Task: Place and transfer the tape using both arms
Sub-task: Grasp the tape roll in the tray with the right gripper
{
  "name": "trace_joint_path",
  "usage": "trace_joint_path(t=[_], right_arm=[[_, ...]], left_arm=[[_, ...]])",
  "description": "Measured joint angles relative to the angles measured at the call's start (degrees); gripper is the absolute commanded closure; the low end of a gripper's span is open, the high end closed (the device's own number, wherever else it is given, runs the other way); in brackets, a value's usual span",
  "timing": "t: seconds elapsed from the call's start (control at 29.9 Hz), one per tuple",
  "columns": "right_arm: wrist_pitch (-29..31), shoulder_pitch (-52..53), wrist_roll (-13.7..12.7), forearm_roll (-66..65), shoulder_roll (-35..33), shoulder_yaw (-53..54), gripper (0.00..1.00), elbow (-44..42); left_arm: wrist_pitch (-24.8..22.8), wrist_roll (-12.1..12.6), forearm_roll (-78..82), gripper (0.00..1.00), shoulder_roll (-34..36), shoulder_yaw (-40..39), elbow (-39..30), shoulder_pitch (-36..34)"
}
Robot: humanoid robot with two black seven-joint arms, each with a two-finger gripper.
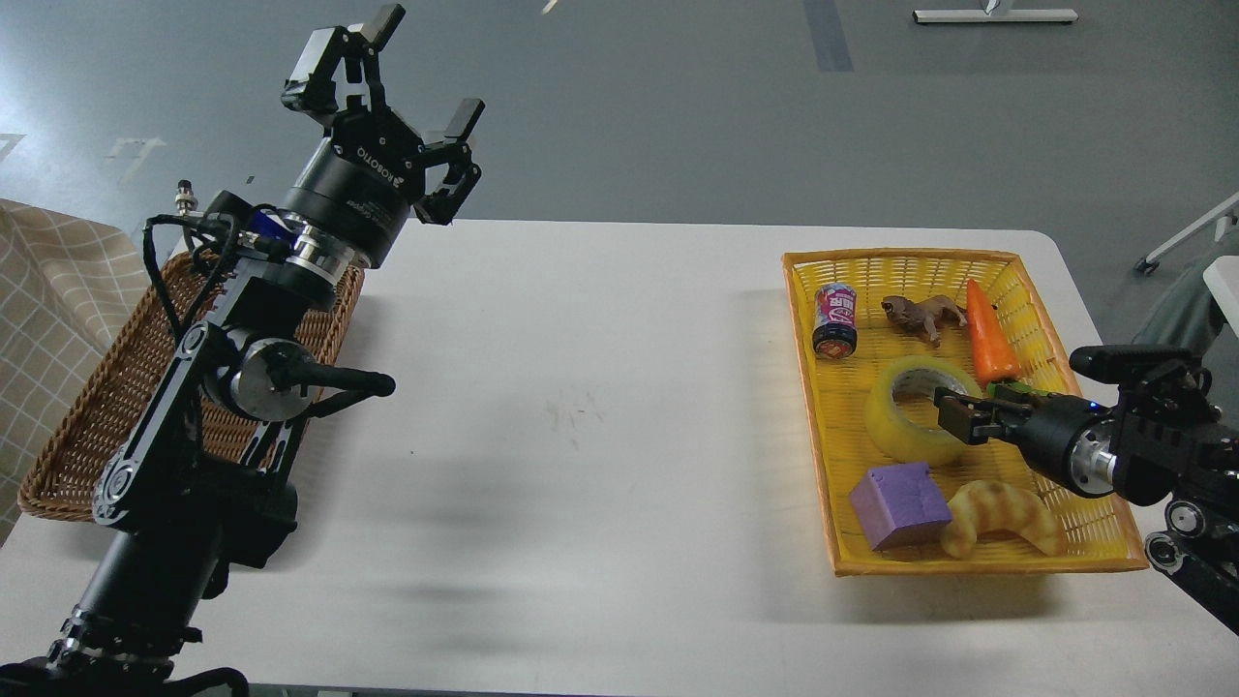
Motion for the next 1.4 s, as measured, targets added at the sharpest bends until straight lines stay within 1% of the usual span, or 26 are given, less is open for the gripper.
trace_joint_path(t=[0.37,0.53,0.67,0.77,0.84,0.87,1.04,1.17,1.4], right_arm=[[0.0,-0.28,-0.08,-0.77,0.11,0.0,0.28,-0.13],[0.0,-0.76,-0.08,-1.24,0.15,-0.08,0.33,-0.24],[0.0,-1.29,-0.16,-2.17,0.53,-0.09,0.35,-0.38],[0.0,-1.32,-0.24,-2.62,0.67,-0.09,0.51,-0.89],[0.0,-1.32,-0.26,-2.71,0.68,-0.09,0.65,-1.07],[0.0,-1.32,-0.29,-2.75,0.68,-0.09,0.68,-1.12],[0.0,-1.65,-0.64,-2.85,0.96,-0.09,0.7,-1.16],[0.0,-1.91,-0.78,-2.88,1.24,-0.09,0.76,-1.21],[0.0,-2.04,-0.8,-2.73,1.29,-0.09,0.77,-1.1]], left_arm=[[0.21,-0.02,0.0,0.02,0.08,0.0,-0.07,0.0],[0.32,-0.02,0.0,0.02,0.02,0.0,-0.07,0.0],[0.33,-0.02,0.0,0.02,0.0,0.07,-0.07,0.08],[0.33,-0.02,0.0,0.02,0.0,0.09,-0.06,0.23],[0.33,-0.02,0.0,0.02,0.0,0.09,-0.03,0.29],[0.33,-0.02,0.0,0.02,0.0,0.09,-0.02,0.29],[0.33,-0.02,-0.02,0.02,0.05,0.02,0.01,0.3],[0.33,-0.02,-0.02,0.02,0.13,-0.01,0.01,0.31],[0.26,-0.02,-0.04,0.02,0.18,-0.93,0.01,0.41]])
